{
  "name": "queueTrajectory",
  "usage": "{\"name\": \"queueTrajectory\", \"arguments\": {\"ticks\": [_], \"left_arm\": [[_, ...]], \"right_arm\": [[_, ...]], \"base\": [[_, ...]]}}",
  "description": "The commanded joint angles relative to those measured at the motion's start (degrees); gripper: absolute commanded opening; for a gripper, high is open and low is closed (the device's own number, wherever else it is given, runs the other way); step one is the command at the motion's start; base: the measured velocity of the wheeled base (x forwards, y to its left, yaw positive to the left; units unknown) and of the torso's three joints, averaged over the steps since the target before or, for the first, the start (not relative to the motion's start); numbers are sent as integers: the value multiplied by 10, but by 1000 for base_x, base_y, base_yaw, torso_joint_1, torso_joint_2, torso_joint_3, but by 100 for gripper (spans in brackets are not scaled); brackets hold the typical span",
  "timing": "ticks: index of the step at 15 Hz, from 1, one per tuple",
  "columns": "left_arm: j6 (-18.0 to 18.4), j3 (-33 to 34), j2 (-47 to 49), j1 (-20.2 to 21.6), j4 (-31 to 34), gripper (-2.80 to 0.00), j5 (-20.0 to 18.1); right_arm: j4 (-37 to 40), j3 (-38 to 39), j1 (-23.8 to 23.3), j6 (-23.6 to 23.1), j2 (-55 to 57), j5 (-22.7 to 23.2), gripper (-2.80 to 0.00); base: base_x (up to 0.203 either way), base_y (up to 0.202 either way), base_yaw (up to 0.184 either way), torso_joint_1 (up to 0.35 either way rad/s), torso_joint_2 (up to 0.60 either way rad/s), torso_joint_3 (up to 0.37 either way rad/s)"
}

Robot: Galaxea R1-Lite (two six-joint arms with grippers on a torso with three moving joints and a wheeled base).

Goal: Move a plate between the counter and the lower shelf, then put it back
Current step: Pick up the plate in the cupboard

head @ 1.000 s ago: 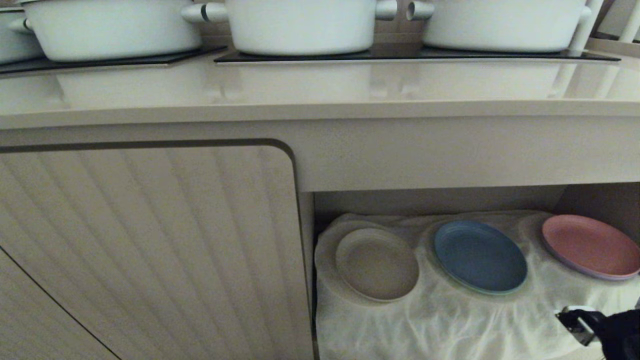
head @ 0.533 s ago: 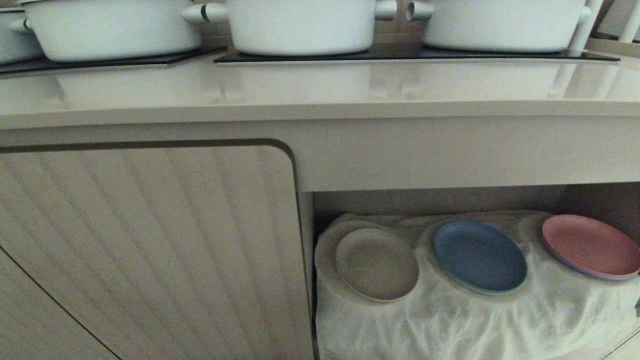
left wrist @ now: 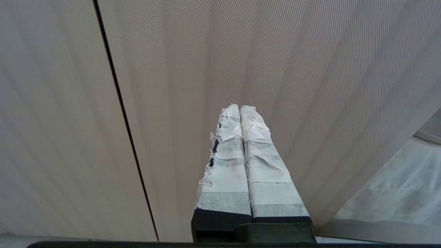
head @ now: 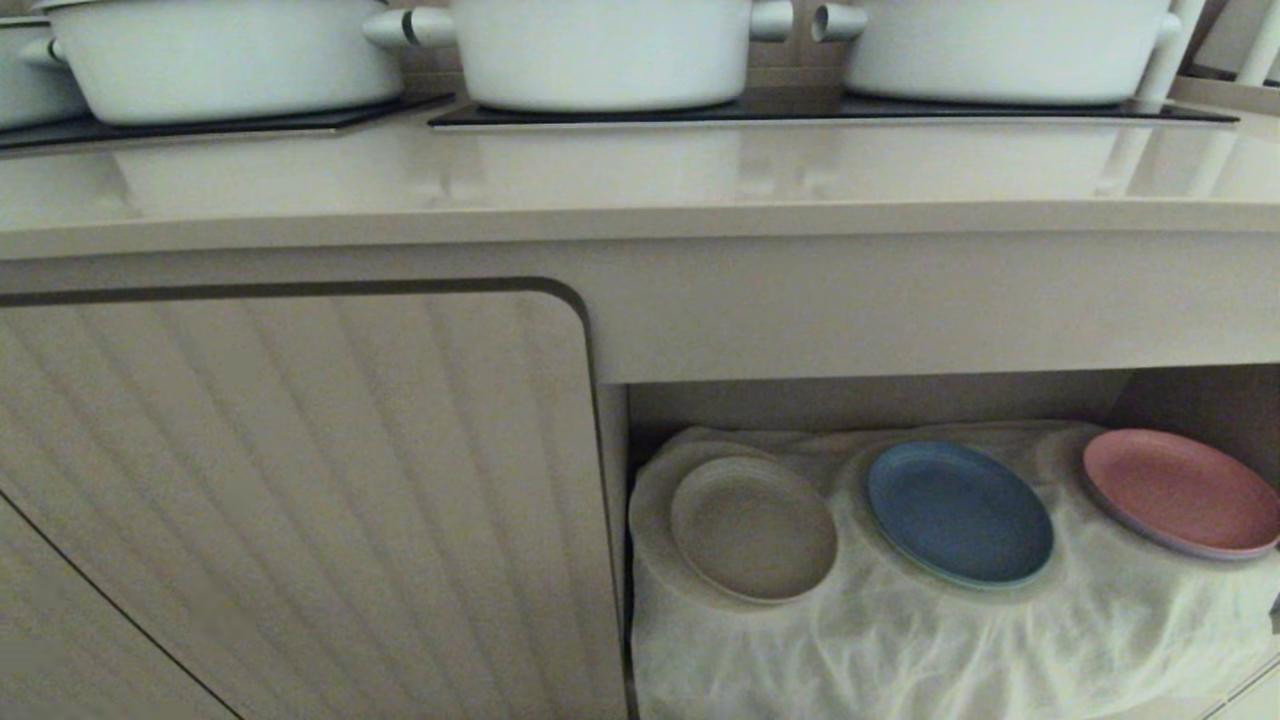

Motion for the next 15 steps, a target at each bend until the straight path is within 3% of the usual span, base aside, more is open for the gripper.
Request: {"name": "queueTrajectory", "arguments": {"ticks": [1, 3, 7, 9, 13, 15], "left_arm": [[0, 0, 0, 0, 0, -280, 0], [0, 0, 0, 0, 0, -280, 0], [0, 0, 0, 0, 0, -280, 0], [-1, 0, 0, 0, 0, -280, 0], [0, 0, 0, 0, 0, -280, 0], [-1, 0, 0, 0, 0, -280, 0]], "right_arm": [[-1, 9, -50, -53, -50, 43, -280], [-6, 22, -96, -99, -66, 90, -280], [-66, 56, -147, -181, -83, 113, -280], [-101, 74, -167, -217, -128, 156, -280], [-160, 98, -176, -231, -221, 174, -280], [-268, 114, -176, -232, -228, 176, -280]], "base": [[0, 0, 0, 0, 0, 0], [0, 0, 0, 0, 0, 0], [0, 0, 0, 0, 0, 0], [0, 0, 0, 0, 0, 0], [0, 0, 0, 0, 0, 0], [0, 0, 0, 0, 0, 0]]}}
